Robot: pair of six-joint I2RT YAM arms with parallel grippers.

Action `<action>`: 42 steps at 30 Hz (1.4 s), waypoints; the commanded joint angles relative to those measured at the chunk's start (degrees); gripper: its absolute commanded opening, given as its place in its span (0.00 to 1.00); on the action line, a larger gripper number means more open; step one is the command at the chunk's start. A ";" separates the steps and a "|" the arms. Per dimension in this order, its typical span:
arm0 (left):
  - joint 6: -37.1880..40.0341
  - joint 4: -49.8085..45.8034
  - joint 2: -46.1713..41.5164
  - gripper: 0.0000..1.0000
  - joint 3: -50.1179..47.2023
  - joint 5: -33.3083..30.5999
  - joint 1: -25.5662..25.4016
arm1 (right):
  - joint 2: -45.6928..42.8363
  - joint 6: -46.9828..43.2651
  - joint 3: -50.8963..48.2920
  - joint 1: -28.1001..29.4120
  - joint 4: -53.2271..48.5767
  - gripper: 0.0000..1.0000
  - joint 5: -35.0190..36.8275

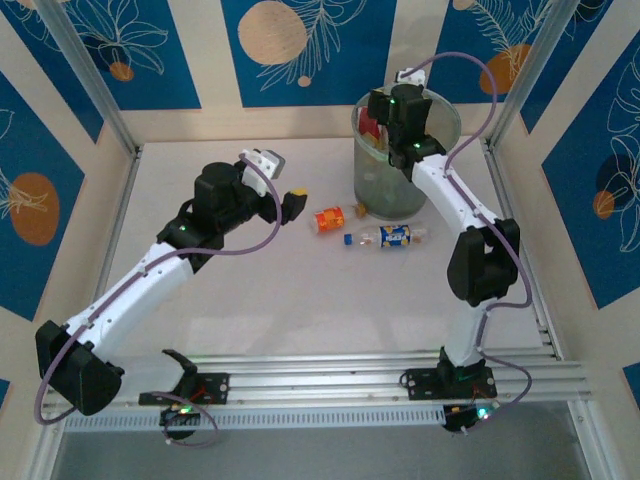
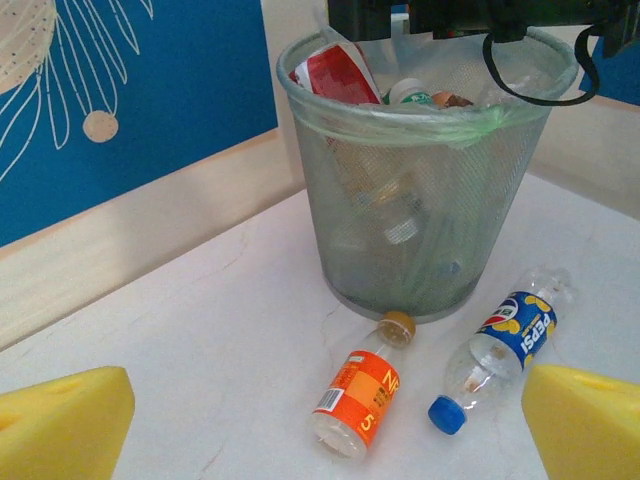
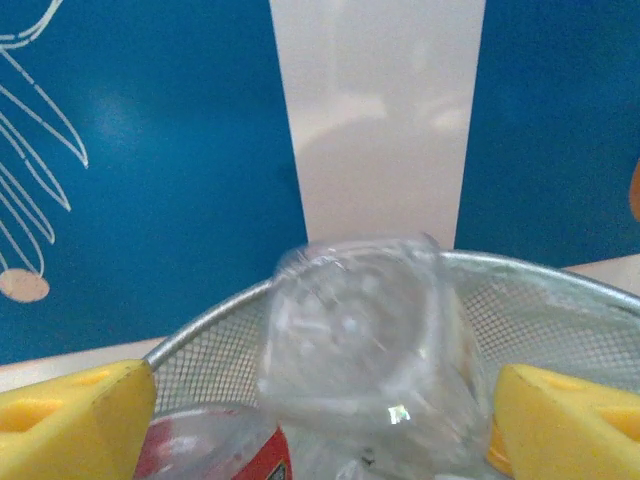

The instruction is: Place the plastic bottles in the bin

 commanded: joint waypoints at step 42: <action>14.90 -25.62 51.40 0.99 34.15 7.74 0.05 | -45.75 23.90 -23.79 1.57 -41.56 0.99 -9.28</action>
